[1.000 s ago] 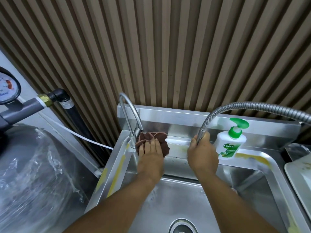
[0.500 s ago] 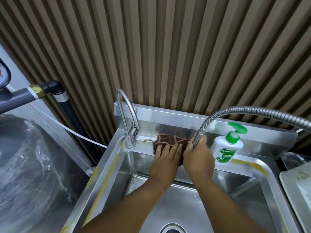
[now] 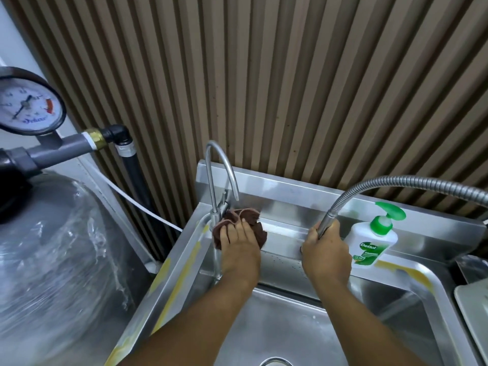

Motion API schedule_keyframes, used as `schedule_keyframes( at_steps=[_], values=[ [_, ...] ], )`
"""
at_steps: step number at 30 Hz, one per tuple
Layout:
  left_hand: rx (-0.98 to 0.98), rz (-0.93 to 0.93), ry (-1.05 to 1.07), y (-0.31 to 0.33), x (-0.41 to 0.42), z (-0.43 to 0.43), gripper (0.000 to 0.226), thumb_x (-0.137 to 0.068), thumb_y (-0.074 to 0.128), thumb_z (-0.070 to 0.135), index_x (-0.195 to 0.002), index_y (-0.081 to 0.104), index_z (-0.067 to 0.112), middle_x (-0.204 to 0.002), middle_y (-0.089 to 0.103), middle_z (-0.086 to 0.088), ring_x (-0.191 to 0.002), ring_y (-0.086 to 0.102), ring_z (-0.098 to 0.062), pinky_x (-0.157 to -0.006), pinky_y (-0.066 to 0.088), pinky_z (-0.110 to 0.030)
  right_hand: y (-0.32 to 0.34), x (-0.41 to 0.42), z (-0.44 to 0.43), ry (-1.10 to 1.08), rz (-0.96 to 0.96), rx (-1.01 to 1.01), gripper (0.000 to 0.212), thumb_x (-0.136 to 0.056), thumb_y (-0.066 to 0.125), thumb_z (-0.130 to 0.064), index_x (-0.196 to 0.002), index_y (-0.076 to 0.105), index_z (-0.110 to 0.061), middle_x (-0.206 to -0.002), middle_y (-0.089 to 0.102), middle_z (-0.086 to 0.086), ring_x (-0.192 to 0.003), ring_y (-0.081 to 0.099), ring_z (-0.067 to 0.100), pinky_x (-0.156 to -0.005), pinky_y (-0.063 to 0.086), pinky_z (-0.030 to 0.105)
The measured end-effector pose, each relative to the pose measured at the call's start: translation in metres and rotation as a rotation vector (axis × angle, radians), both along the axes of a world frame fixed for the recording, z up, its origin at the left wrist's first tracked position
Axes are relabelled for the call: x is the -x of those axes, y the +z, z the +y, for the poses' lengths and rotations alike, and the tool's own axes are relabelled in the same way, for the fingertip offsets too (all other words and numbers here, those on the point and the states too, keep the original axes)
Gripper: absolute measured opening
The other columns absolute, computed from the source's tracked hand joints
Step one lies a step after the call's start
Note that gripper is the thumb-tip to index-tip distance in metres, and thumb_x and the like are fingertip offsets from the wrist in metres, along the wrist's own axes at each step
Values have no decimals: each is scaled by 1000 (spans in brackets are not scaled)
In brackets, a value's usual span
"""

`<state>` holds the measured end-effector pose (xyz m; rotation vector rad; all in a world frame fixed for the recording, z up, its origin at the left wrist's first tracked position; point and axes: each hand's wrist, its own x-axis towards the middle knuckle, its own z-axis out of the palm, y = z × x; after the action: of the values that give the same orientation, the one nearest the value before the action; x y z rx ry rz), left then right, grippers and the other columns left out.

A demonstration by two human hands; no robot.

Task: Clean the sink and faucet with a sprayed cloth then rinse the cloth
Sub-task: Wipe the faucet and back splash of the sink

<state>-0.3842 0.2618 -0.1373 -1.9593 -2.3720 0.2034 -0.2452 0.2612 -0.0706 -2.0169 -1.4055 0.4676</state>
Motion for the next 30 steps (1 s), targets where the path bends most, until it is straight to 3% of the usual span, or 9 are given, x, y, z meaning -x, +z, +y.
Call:
schedule_keyframes(
  at_steps=[9, 10, 12, 14, 18, 21, 25, 27, 30],
  values=[
    [-33, -101, -70, -2, -39, -1, 72, -99, 43, 11, -154, 3, -10, -162, 12, -31, -148, 14, -49, -121, -2, -58, -5, 1, 3, -30, -14, -25, 14, -102, 45, -31, -97, 40, -20, -75, 50, 6, -71, 46, 32, -65, 39, 37],
    [-63, -139, -126, -6, -46, -1, 73, -96, 50, 13, -155, 13, -8, -160, 21, -29, -146, 23, -48, -122, 3, -57, -5, 0, 4, -29, -13, -26, 13, -102, 45, -31, -98, 41, -19, -75, 48, 5, -71, 46, 32, -66, 38, 37],
    [-132, -193, -298, -11, -58, -4, 74, -81, 74, 23, -146, 46, 1, -143, 54, -18, -129, 51, -38, -118, 29, -52, -5, -1, 3, -24, -7, -16, 12, -102, 45, -30, -101, 42, -18, -75, 46, 4, -72, 45, 31, -67, 37, 37],
    [-199, -249, -469, -15, -56, -3, 71, -68, 81, 26, -134, 61, 10, -122, 67, -3, -108, 63, -27, -105, 49, -45, -5, -1, 3, -21, -5, -16, 13, -102, 46, -30, -105, 44, -17, -76, 48, 5, -73, 46, 31, -67, 38, 37],
    [-189, -205, -578, -14, -15, -4, 62, -76, 56, 15, -139, 56, 12, -125, 65, -3, -104, 61, -27, -97, 51, -44, -4, 0, 2, -29, 1, -13, 15, -102, 44, -31, -105, 43, -17, -78, 51, 7, -73, 47, 32, -67, 41, 38],
    [-193, -127, -411, -15, 17, -9, 61, -80, 41, 8, -141, 53, 9, -136, 60, -11, -113, 59, -31, -99, 48, -46, -4, 0, 2, -20, -5, -17, 13, -103, 43, -32, -100, 41, -19, -76, 51, 5, -71, 48, 32, -66, 40, 37],
    [-79, -130, -132, -6, 19, -10, 76, -92, 50, 3, -158, 13, 2, -164, 22, -17, -150, 21, -35, -123, 12, -47, -4, -1, 2, -7, -17, -7, 12, -104, 43, -31, -102, 41, -20, -77, 53, 4, -70, 49, 31, -66, 40, 35],
    [-126, -174, -142, -5, -7, -7, 71, -91, 48, 2, -156, 22, -1, -163, 26, -19, -149, 26, -37, -122, 16, -50, -4, 0, 2, -6, -17, -10, 12, -104, 43, -31, -104, 42, -19, -78, 54, 5, -73, 54, 35, -66, 40, 36],
    [-121, -204, -399, -13, -44, -7, 59, -84, 46, 16, -141, 56, 8, -144, 58, -8, -131, 55, -29, -110, 42, -47, -3, -1, 4, -1, -18, -2, 19, -103, 44, -31, -112, 46, -15, -87, 63, 15, -86, 62, 42, -69, 38, 38]
  ],
)
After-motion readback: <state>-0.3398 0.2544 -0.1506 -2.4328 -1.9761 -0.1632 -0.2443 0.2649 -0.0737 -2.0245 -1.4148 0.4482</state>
